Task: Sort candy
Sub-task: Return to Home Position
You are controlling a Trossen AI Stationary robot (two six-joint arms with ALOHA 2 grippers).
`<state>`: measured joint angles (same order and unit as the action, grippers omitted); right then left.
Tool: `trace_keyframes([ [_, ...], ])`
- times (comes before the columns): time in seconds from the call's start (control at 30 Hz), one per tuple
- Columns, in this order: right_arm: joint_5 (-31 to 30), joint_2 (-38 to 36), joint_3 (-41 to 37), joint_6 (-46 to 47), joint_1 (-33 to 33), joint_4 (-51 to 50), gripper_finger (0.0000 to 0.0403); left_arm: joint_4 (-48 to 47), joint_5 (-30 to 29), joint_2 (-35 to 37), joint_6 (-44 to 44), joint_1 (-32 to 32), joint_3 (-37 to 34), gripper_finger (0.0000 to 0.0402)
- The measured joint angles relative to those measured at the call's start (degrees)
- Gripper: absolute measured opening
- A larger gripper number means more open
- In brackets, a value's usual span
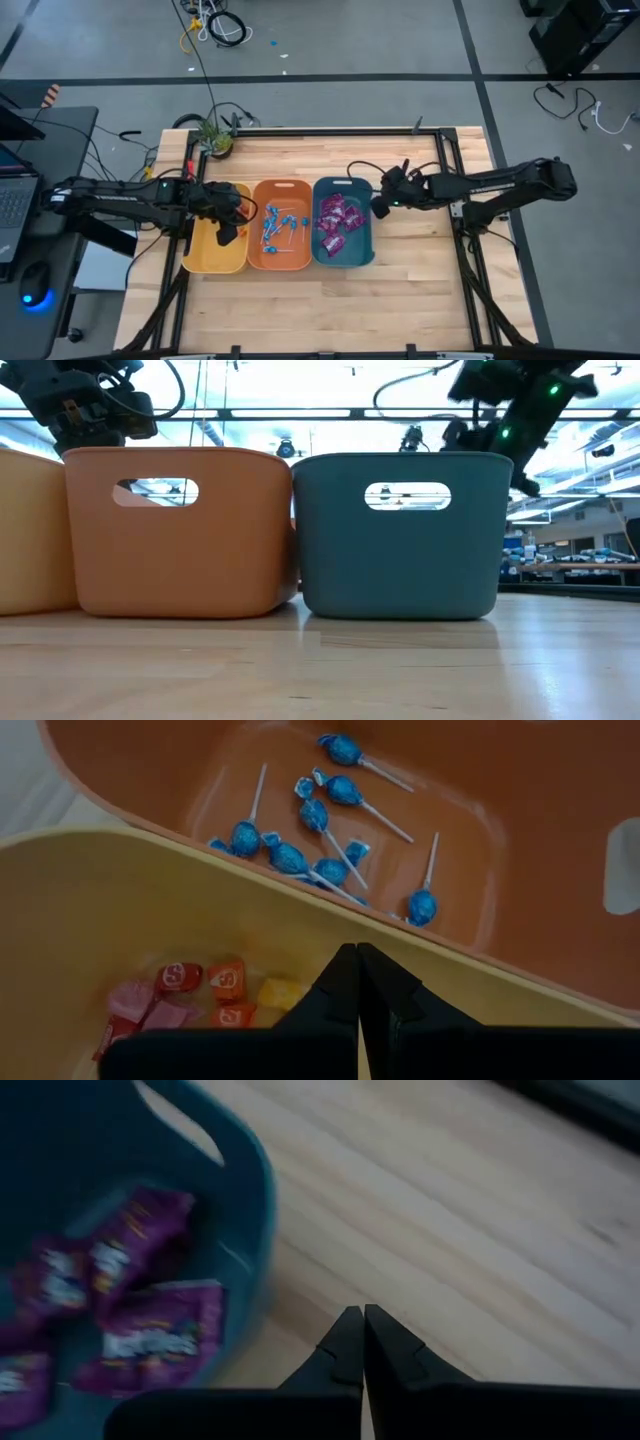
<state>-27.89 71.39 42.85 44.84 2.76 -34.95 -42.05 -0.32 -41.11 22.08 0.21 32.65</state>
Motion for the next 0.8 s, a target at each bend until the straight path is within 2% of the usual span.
trace_keyframes([
  [0.33,-7.5,-7.3,0.0,-1.6,-8.6,7.2,0.0000,-3.5,-0.5,0.0,-0.5,0.0,5.1,0.0001],
  [0.6,-7.7,-7.3,0.0,-12.4,-16.0,24.0,0.0000,-3.2,-0.7,0.0,-7.3,0.0,8.7,0.0001],
  [0.8,-7.6,-7.3,0.0,-24.0,-19.4,38.4,0.0000,3.0,-0.7,0.0,-14.8,0.0,11.1,0.0001],
])
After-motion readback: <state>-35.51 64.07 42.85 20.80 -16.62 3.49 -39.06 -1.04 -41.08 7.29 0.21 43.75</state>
